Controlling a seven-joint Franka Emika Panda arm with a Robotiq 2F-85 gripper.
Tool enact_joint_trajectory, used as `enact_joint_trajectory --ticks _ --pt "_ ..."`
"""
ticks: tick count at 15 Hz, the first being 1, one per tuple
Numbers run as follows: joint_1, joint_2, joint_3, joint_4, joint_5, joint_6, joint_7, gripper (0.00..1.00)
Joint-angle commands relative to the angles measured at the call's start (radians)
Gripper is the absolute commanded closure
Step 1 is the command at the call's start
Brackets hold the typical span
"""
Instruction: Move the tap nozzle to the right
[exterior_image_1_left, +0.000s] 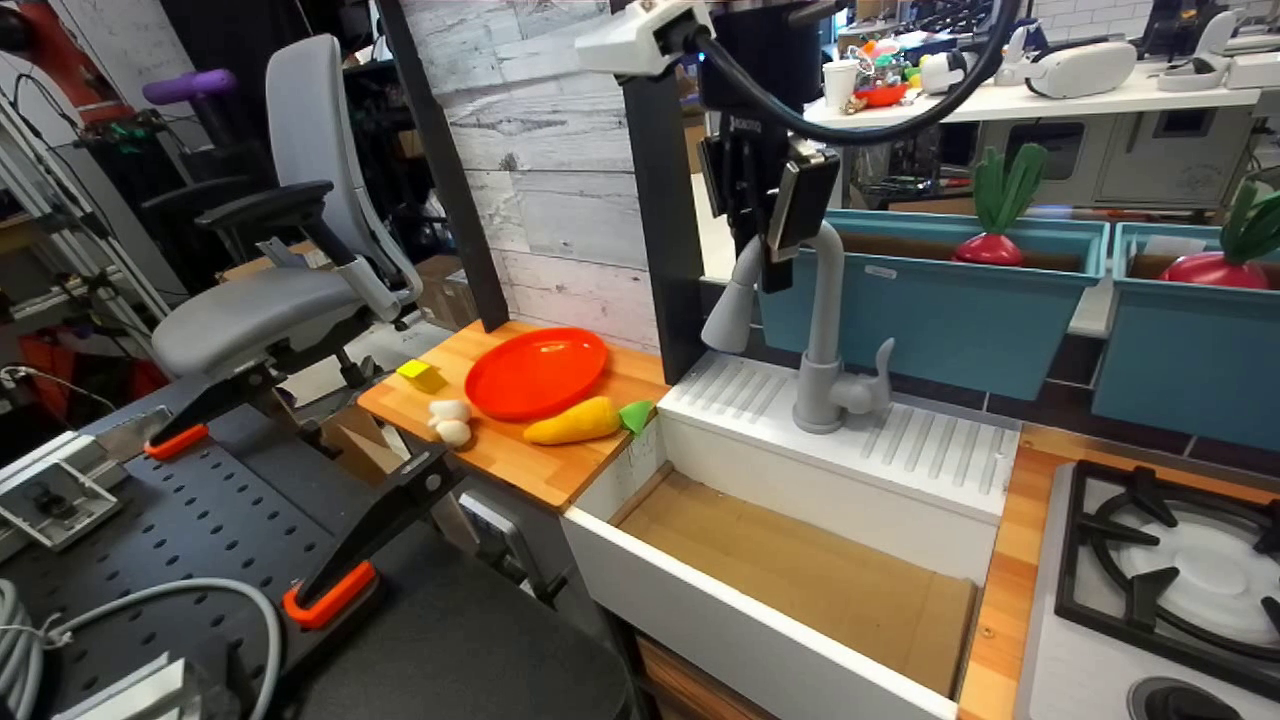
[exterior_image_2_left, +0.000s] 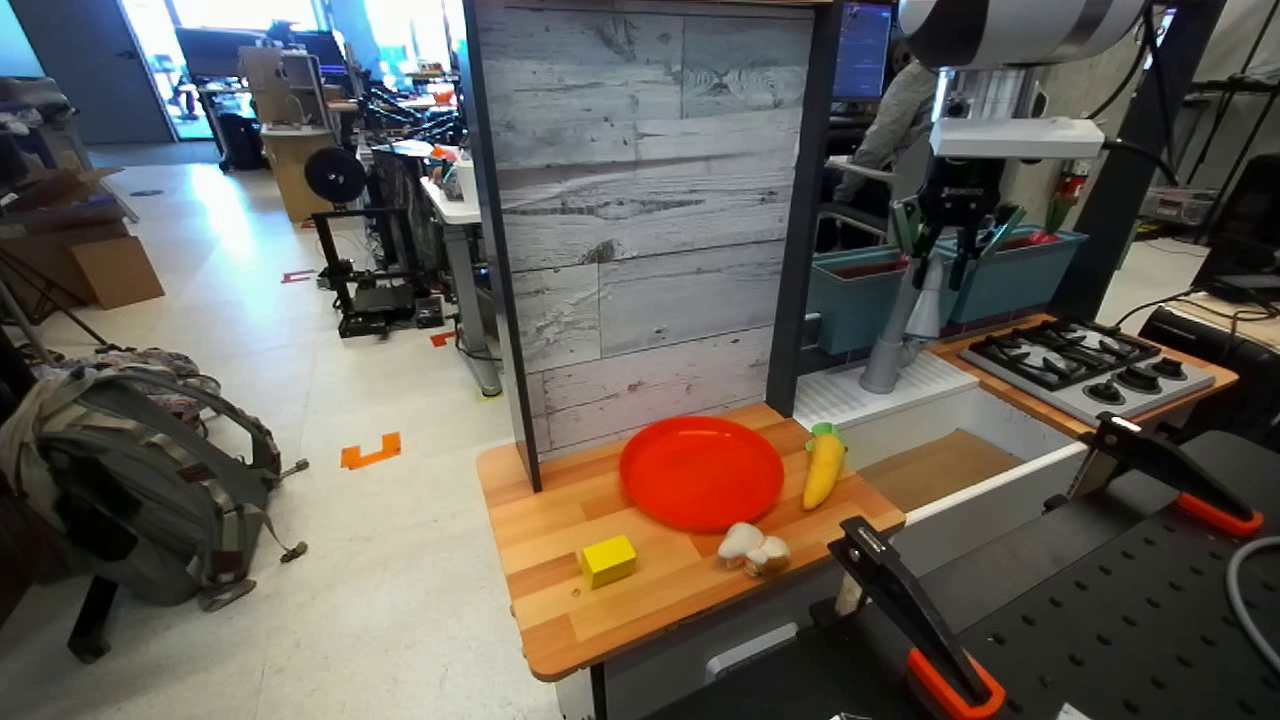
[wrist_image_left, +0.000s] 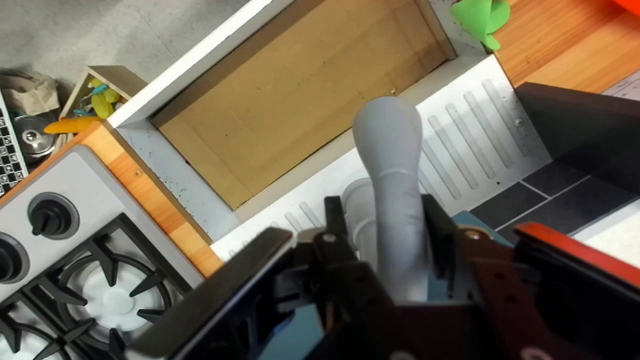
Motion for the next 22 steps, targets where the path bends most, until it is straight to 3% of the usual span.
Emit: enact_joint_trajectory --ticks 1,5,13,22 --pt "-0.003 -0.019 -0.087 -0.006 -0.094 0.049 -0.011 0.29" --pt "0.005 -0.019 -0.092 -0.029 -0.113 0.088 -0.005 0.01" --pt "-0.007 -0.049 -0.033 -0.125 -0.02 0.255 0.015 0.0" --pt "-0.007 -0.231 0.049 -0.357 0.124 0.359 0.001 0.0"
